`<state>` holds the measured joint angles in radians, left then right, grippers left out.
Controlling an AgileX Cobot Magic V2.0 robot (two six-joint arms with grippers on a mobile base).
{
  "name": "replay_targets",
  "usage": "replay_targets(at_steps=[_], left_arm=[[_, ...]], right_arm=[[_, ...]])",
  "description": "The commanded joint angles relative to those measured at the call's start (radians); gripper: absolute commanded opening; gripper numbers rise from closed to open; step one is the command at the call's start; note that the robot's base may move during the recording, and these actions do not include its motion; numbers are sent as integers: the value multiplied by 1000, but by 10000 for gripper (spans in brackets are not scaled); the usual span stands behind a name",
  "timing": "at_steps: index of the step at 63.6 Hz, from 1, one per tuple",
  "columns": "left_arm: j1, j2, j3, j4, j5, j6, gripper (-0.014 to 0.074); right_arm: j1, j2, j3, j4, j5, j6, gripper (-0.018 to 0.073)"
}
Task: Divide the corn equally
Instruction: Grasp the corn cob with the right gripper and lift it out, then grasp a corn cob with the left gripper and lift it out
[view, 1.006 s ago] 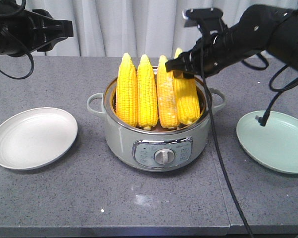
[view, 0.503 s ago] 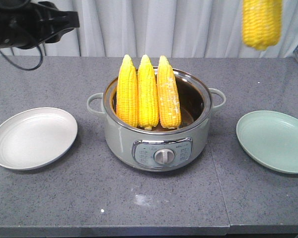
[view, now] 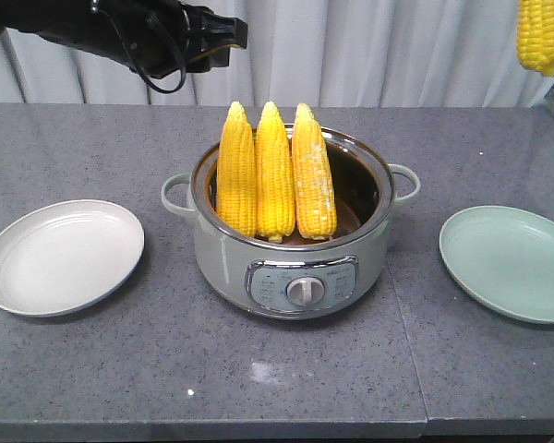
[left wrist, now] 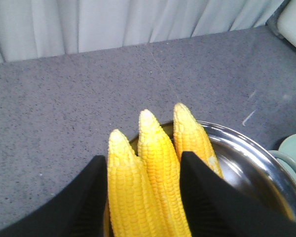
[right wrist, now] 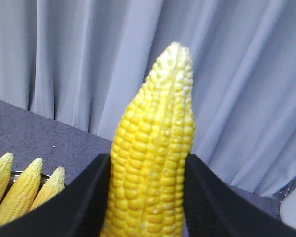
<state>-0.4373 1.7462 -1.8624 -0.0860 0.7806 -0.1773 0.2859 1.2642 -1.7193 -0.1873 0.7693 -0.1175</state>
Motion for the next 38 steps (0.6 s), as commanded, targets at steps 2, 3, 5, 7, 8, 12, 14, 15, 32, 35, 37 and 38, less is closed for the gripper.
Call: replay_targets(at_steps=[2,3,5,7,8,12,14,15,32,35,37,38], left_arm=[[-5,-31,-38,-56,-93,-1,341],[-5,-29,-38,-58,-93,0,341],[-5,-28,-38,-55,-95,3,341],[-5,-25,-38,-49,-93,4,342],[-5,-22,-38,-44,-91,4,342],[-5,-12,-38,-35,-90,-4,344],[-5,-7,-38,-34,-95,-8,346],[-5,-4,-38,-34,-95,-8,346],[-6,73,-38,-14,-89,-43,346],[-6,79,-38,-19,-91,-52,346],[-6,81,-38,-20,-91,-55,346],[-6,85,-38,-20,-88,-55,346]], right_arm=[[-8,-20,-27,-21,-75,1,-5],[-8,-20,-27,-21,-75,1,-5],[-8,-20,-27,-21,-74,1,-5],[-8,-20,-27,-21,-74,1,-5],[-8,-20,-27,-21,-74,1,-5],[-8,-20,-27,-21,-74,1,-5],[-8,-20,-27,-21,-75,1,-5],[-8,-20,-27,-21,-75,3,-5],[-8,-20,-27,-22,-75,5,-5],[-8,-19,-27,-22,-75,5,-5],[-8,-19,-27,-22,-75,6,-5],[-8,-19,-27,-22,-75,6,-5]])
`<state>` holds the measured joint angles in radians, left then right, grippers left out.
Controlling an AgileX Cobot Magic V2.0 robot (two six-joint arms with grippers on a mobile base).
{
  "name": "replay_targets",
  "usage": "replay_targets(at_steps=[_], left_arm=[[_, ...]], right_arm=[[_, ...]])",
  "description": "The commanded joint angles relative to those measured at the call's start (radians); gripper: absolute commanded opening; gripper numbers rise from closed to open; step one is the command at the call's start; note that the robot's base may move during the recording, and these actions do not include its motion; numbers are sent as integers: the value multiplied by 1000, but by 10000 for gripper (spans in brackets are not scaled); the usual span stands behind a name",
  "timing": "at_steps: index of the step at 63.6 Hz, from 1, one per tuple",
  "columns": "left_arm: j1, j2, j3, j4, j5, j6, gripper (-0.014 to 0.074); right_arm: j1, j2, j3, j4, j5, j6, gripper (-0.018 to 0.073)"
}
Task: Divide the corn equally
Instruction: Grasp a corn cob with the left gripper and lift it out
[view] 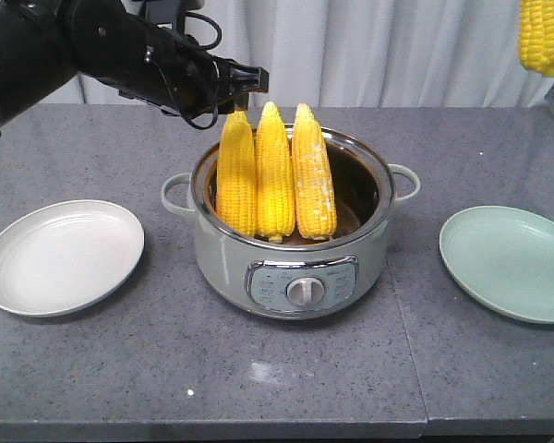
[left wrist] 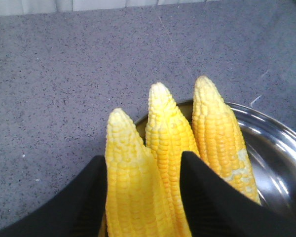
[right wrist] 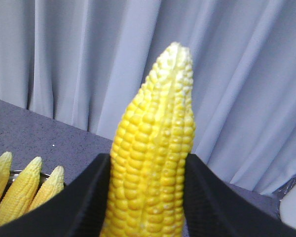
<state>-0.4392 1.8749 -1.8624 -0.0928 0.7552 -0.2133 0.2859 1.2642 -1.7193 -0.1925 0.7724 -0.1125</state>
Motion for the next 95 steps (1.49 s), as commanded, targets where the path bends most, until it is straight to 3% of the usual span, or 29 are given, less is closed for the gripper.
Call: replay_targets(at_steps=[1,62,70,81,95], left_arm=[[-4,-44,-38,-13,-60,-19,346],[-25,63,-38,10,36,-48,336],[-25,63,-38,-10,36,-47,237],[-26,61,-38,-13,37,-45,-8],[-28,39,-38,-32,26,-4,-8]], right_arm=[[-8,-19,-27,-17,-78,1,-5],[-8,-17,-27,-22,-79,3,-5],[-8,-17,-27,-23,-79,3,-5],[-8,-17,-27,-23,-79,3,-5],[-8,-17,-27,-23,-78,3,-5]])
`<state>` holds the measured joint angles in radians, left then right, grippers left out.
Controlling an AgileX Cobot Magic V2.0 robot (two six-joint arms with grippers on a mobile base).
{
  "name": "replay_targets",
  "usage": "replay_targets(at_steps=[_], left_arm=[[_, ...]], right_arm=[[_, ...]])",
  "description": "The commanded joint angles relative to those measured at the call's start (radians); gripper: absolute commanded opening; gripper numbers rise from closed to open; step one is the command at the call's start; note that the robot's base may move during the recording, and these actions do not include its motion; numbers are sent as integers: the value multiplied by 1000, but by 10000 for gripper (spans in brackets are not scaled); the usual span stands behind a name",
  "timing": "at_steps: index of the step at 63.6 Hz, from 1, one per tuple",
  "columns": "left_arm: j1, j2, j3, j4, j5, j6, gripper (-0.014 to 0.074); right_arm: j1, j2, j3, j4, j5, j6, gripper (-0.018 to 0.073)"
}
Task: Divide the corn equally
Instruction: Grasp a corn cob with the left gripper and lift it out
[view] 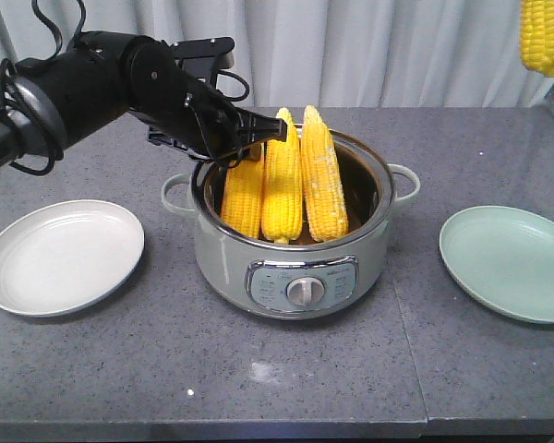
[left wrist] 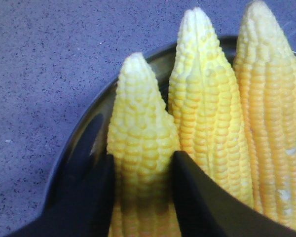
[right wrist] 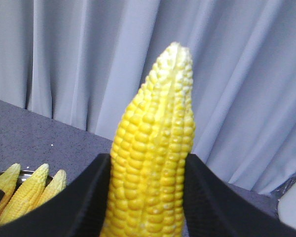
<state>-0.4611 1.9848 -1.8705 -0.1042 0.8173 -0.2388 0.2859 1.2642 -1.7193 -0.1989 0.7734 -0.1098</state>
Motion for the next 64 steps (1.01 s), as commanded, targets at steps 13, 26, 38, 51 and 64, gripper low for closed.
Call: replay_targets(at_steps=[13,26,38,51,64], left_arm=[[-6,-149,-33,-20,-62,39,-8],[-6,-234,-33,-19,-98,39,-8],[11,-326,-33,-11,-103,40,-8],[71,-456,-33,28,-74,41,-8],[183,-537,-33,150,85,41,-8]], right_arm=[[-8,-17,-27,-17,-81,0,-5],[-8,-17,-27,-17,-81,0,-5],[-8,-17,-27,-17,-68,18,-5],[-8,-17,-27,-28,-47,48,-2],[-8,-13,-27,-130,15,123,-2]])
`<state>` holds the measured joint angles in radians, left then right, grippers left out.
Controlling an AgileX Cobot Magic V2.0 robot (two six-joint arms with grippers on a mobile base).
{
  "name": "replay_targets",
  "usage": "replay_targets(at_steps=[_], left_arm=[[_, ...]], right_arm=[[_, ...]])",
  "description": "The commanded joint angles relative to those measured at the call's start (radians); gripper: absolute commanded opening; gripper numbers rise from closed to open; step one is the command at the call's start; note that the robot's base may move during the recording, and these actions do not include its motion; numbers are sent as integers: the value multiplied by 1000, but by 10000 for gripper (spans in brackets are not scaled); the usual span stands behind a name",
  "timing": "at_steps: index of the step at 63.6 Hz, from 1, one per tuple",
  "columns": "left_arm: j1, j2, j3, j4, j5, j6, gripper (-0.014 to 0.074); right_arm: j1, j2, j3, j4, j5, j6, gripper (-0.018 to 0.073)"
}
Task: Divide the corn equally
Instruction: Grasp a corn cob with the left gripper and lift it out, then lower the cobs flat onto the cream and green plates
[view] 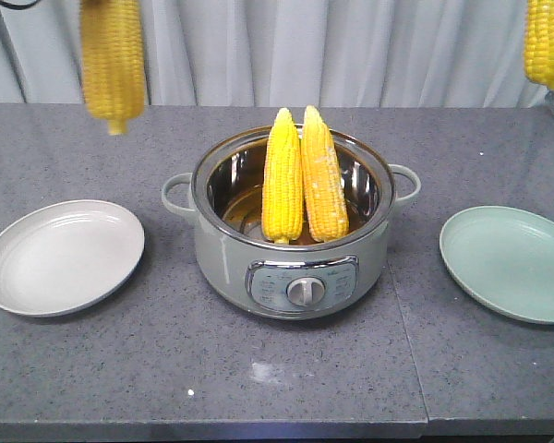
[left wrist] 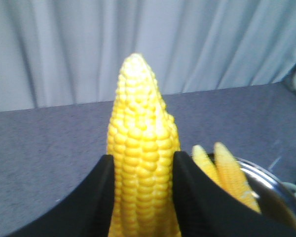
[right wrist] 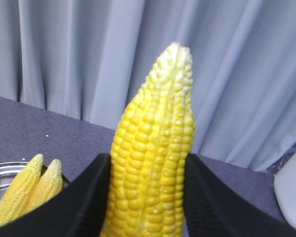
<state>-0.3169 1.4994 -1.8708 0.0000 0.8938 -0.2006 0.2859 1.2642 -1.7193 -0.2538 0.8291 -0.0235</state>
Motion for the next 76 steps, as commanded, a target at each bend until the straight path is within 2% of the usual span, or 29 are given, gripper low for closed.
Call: replay_targets(at_steps=[1,10,16,20,23,28,31,38,43,51,76], left_arm=[[50,-52,-33,55,26,2,-8],[120,-48,-28,88,127,49,-8],[160,-45,-28,87,167,71,-8],[178,-45,-28,89,169,82,-8],[196,-43,-28,89,171,80,-8],[223,-36,-28,89,186,81,-8],[235,-26,-28,87,195,81,-8],[245,11,-28,86,213,81,-8],[245,41,-28,86,225,81,-8],[245,95,-28,86,229,81,-8],[245,240,-28,86,227,88,-8]], right_arm=[[-8,-11,-27,-85,-35,42,-2],[-8,30,-27,-173,47,82,-2],[-11,73,-27,-190,81,89,-2],[-45,104,-27,-173,89,89,-2],[-87,127,-27,-140,93,89,-2],[-194,169,-27,-31,107,76,-2],[-263,196,-27,65,112,50,-2],[-405,268,-27,340,154,-97,-2],[-460,322,-27,456,190,-162,-2],[-496,401,-27,491,210,-212,-2],[-496,633,-27,489,312,-264,1]])
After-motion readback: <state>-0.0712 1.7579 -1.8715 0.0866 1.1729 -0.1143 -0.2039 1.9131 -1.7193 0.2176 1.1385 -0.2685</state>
